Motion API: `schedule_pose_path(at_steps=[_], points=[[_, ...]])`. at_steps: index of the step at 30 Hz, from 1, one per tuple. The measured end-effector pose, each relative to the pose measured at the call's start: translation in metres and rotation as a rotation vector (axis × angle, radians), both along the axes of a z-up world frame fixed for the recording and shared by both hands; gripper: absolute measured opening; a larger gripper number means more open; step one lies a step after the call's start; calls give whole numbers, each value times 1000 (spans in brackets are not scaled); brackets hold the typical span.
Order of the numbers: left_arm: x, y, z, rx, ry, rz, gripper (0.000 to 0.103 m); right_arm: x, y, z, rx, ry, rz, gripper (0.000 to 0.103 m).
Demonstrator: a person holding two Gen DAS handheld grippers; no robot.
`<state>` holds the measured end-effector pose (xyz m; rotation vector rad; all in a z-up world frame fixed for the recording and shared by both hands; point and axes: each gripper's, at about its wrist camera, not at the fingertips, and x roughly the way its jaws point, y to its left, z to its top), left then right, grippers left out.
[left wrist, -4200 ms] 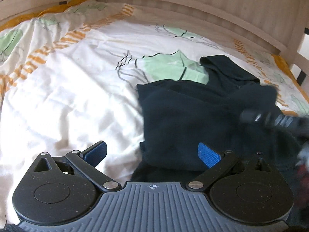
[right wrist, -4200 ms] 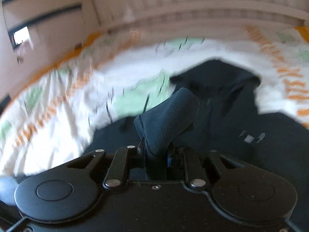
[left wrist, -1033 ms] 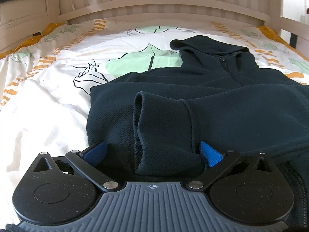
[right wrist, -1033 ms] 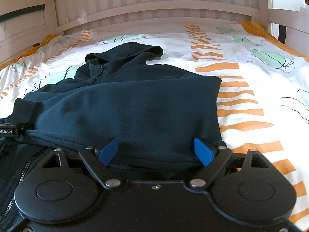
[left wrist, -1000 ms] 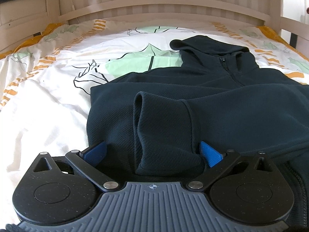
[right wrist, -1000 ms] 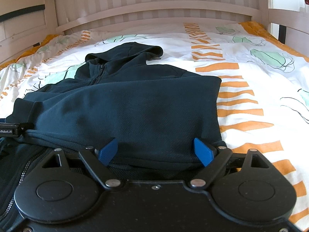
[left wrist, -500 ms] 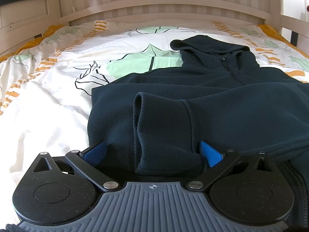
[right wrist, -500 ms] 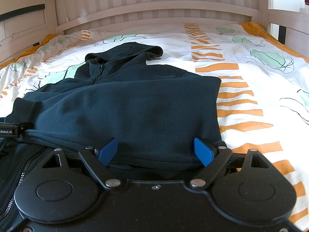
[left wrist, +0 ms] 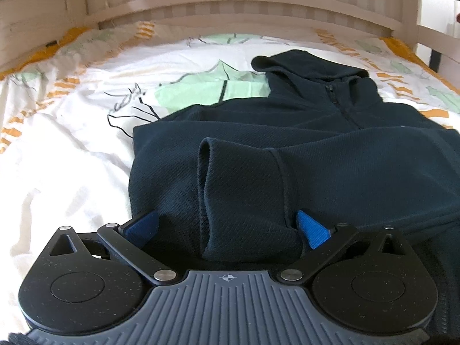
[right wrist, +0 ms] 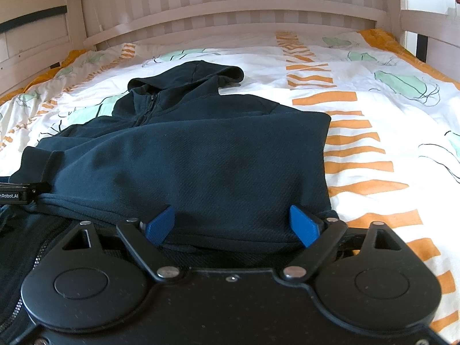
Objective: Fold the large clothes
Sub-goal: 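Grasp the hoodie hood with the left tool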
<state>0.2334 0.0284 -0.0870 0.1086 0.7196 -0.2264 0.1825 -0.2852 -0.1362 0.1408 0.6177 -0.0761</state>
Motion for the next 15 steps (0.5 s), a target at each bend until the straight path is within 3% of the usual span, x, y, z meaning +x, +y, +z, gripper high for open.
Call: schedule_pose_path(at_steps=[6, 10, 15], points=[[-6, 12, 34, -6, 50, -75, 101, 7, -13, 25, 25, 105, 93, 89], [0, 16, 69, -6, -13, -114, 101, 11, -24, 61, 31, 37, 114, 90], [47, 3, 99, -22, -53, -112, 101, 56, -40, 92, 67, -21, 104, 93]])
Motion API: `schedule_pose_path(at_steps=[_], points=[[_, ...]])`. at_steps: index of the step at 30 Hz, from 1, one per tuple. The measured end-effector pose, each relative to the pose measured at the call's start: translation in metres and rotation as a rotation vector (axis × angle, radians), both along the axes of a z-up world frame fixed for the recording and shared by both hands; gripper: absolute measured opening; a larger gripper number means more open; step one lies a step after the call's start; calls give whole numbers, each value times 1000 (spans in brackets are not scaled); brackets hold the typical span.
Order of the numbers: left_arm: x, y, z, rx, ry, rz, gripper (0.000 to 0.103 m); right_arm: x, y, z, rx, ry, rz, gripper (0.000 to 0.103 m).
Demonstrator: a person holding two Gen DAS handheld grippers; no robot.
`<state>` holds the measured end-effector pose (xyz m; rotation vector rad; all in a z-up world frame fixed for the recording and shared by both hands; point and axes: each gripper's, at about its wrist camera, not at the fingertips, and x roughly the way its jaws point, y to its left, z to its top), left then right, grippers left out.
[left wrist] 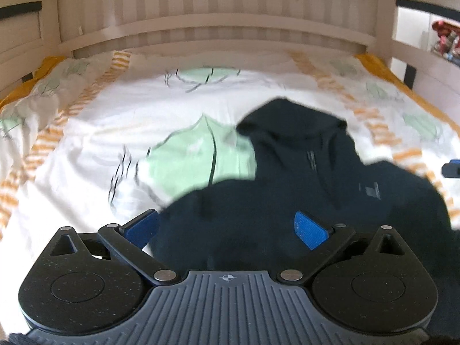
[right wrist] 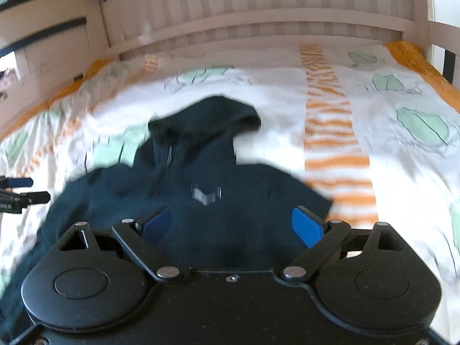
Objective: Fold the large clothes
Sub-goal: 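Grasp the hoodie hood with the left tool, then lift the hood with the left tool and fold it toward the hem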
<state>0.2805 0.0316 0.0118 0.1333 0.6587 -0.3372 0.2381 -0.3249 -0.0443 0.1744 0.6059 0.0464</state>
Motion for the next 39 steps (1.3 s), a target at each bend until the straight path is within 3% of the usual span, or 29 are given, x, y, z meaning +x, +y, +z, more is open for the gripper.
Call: schedule_pose_path(at_steps=[6, 14, 23, 27, 33, 36, 39], points=[[70, -46, 0, 60, -71, -23, 101, 77, -4, -3, -39, -43, -50, 93], [140, -95, -41, 168, -90, -21, 101, 166, -10, -43, 16, -36, -144, 93], [176, -119, -79, 271, -101, -54, 102, 206, -10, -84, 8, 22, -178, 93], [188, -124, -81, 284, -123, -42, 101, 211, -9, -85, 4, 21, -175, 96], [196, -149, -77, 392, -219, -110, 101, 222, -11, -81, -6, 15, -172, 96], [203, -150, -70, 365, -251, -78, 101, 224, -11, -79, -12, 14, -169, 96], [218, -125, -59, 225, -214, 75, 101, 226, -9, -75, -42, 14, -163, 95]])
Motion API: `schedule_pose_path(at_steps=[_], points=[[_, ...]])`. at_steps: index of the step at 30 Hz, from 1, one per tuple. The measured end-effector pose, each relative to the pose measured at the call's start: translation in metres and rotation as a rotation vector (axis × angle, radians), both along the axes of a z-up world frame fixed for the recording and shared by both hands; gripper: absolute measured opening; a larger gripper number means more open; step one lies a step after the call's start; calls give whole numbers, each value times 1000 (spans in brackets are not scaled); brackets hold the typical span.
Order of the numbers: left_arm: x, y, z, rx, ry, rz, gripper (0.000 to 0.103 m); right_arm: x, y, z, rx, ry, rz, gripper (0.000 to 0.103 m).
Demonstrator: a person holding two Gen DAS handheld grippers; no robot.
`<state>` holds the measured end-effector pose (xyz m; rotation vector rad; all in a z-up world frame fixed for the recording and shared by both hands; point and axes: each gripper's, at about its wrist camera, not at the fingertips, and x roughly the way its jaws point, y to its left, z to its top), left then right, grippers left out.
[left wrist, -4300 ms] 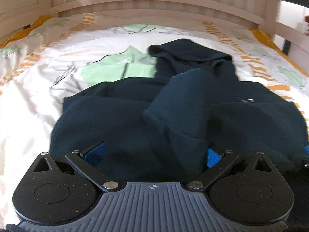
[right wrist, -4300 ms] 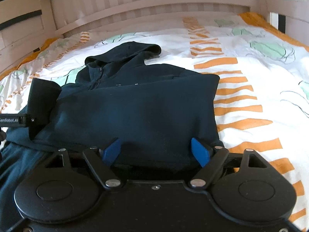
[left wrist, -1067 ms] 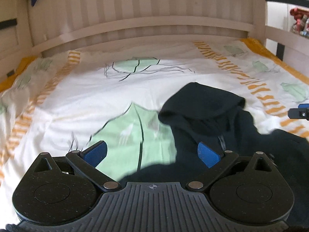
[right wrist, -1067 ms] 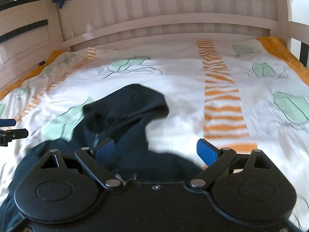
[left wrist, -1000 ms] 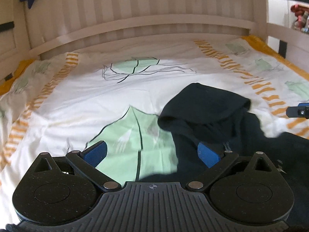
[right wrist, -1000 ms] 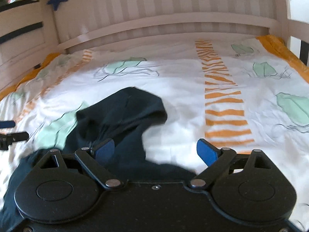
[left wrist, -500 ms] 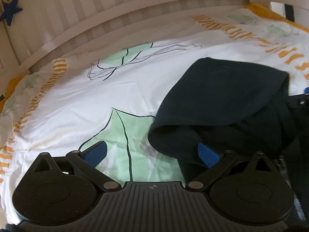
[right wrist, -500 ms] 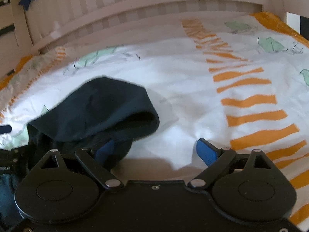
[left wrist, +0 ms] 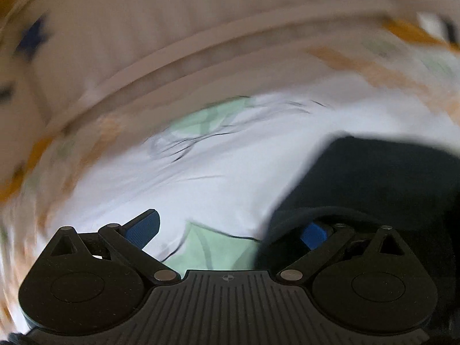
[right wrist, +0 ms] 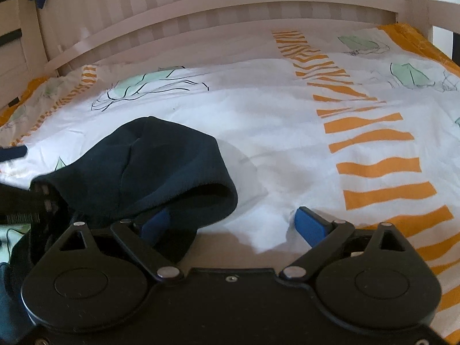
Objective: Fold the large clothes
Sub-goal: 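Lift the hood with the left tool and fold it toward the hem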
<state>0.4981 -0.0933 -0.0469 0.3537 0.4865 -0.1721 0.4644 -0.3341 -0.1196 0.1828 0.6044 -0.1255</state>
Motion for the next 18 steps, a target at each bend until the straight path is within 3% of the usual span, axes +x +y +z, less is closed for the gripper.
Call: schedule_pose_path(at_steps=[2, 4, 10, 14, 18], points=[[8, 25, 3, -110, 34, 68, 101, 3, 3, 5, -33, -8, 12, 95], [13, 44, -1, -151, 63, 89, 102, 5, 6, 11, -59, -21, 27, 95], [9, 60, -20, -147, 103, 76, 102, 16, 16, 21, -69, -43, 79, 95], [9, 55, -30, -90, 117, 34, 102, 23, 7, 2, -99, 43, 64, 94], [12, 53, -37, -31, 168, 17, 103, 15, -27, -12, 65, 41, 20, 93]])
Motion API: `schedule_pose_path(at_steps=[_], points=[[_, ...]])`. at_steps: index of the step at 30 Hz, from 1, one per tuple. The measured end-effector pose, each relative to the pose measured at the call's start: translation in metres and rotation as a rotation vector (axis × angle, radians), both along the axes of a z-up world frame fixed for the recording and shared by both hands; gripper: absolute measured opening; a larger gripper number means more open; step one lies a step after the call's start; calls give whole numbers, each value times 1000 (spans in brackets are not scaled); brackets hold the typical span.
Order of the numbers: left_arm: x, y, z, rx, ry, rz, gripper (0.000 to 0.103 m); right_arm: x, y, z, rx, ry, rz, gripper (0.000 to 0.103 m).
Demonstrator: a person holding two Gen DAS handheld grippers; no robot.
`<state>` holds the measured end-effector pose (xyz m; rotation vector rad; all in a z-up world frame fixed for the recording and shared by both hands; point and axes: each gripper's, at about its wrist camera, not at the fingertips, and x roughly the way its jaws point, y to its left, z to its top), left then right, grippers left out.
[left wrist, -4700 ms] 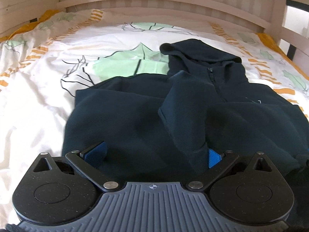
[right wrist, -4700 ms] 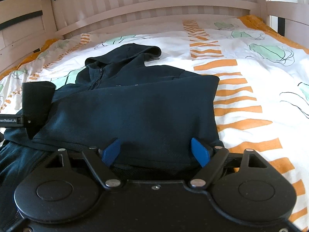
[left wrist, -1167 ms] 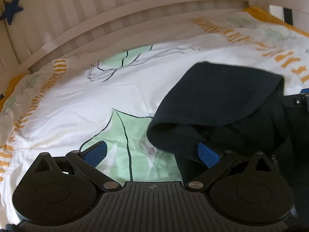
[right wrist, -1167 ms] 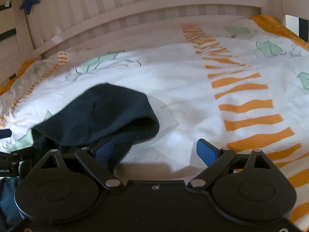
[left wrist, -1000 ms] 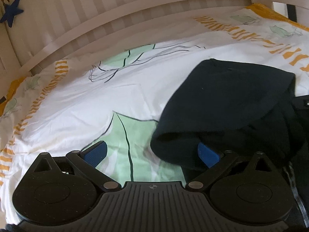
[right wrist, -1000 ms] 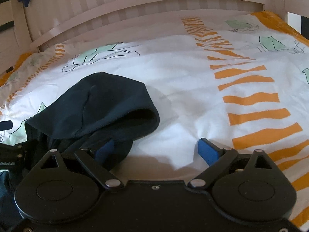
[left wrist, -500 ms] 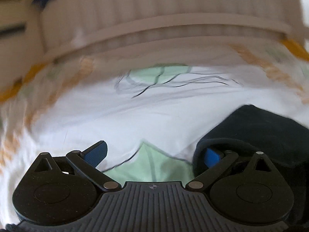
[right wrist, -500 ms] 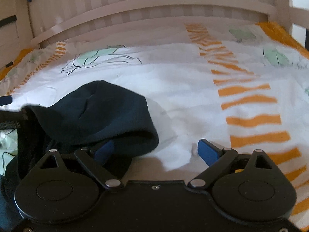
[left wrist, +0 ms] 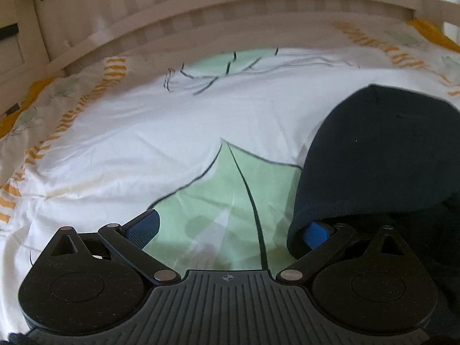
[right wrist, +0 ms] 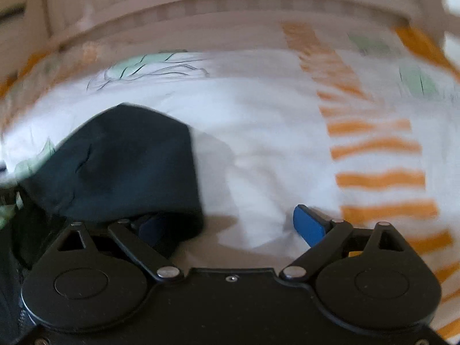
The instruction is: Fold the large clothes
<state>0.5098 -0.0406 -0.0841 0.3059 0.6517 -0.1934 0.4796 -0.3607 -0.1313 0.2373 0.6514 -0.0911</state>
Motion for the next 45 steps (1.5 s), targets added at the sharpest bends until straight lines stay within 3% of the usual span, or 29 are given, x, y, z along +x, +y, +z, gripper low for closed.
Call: schedule_pose_path(at_steps=[8, 16, 23, 30, 33, 36, 38, 39, 45], points=[[-20, 28, 30, -95, 62, -83, 102, -23, -11, 18, 66, 12, 100, 94], [-44, 26, 66, -247, -4, -115, 102, -45, -8, 39, 96, -75, 190, 94], [-34, -26, 41, -197, 7, -145, 102, -8, 12, 49, 74, -116, 191, 94], [-5, -37, -7, -196, 153, -92, 103, 35, 29, 46, 32, -102, 219, 92], [-1, -24, -14, -279, 171, -80, 103, 51, 28, 39, 47, -72, 205, 81], [-3, -23, -15, -275, 161, -85, 103, 66, 24, 27, 64, -19, 177, 62], [-4, -24, -14, -268, 160, -84, 103, 71, 22, 19, 89, 20, 172, 46], [-4, -23, -13, -270, 162, -82, 103, 72, 23, 17, 96, 29, 170, 22], [-26, -8, 13, -306, 148, -88, 102, 47, 43, 47, -30, -70, 200, 16]])
